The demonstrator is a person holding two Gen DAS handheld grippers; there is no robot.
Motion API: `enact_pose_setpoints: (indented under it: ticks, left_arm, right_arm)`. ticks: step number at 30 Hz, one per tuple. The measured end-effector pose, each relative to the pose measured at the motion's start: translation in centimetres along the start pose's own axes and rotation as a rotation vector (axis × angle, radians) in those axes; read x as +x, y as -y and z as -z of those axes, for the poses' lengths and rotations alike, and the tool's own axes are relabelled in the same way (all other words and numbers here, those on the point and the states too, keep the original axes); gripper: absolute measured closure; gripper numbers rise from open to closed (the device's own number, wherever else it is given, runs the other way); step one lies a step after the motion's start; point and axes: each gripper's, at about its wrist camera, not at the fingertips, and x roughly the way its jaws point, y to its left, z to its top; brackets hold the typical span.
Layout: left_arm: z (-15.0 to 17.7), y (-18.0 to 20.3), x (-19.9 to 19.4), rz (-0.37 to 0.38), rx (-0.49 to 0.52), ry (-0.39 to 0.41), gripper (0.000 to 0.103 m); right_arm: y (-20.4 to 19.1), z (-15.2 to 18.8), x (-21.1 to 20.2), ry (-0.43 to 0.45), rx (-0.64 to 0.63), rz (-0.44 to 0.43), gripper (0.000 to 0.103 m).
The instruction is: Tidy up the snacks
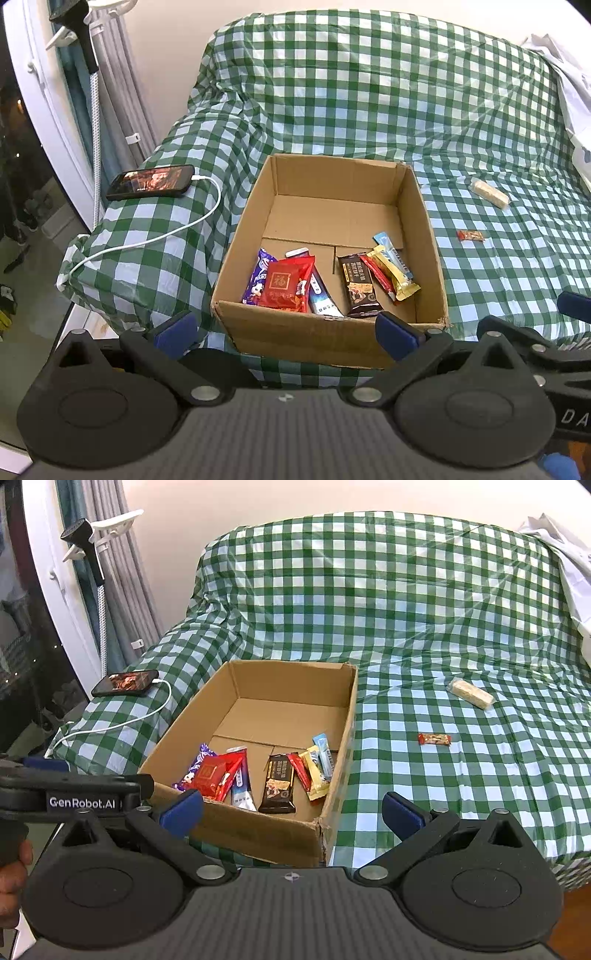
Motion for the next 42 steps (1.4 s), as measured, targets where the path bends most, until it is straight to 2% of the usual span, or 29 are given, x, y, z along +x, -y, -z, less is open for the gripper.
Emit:
enact_pose_setpoints:
  ticks: [13,29,42]
  left_arm:
    - [0.0,0.5,0.3,-0.005,0.032,-0.01,0.0]
    - [-0.4,1.1,2.3,-0.002,0.052,-0.069,0.0]
    - [-1.7,3.4,4.1,-0.015,0.098,-0.115,0.0]
  right_arm:
    - [0.0,0.2,-0.1,-0.004,0.001,-0.004,0.001]
    - [0.6,0.6,1.8,-0.044,0.032,-0.005,0.001]
    - [3.2,0.4,3.6,-0.081,0.1,-0.013,0.001]
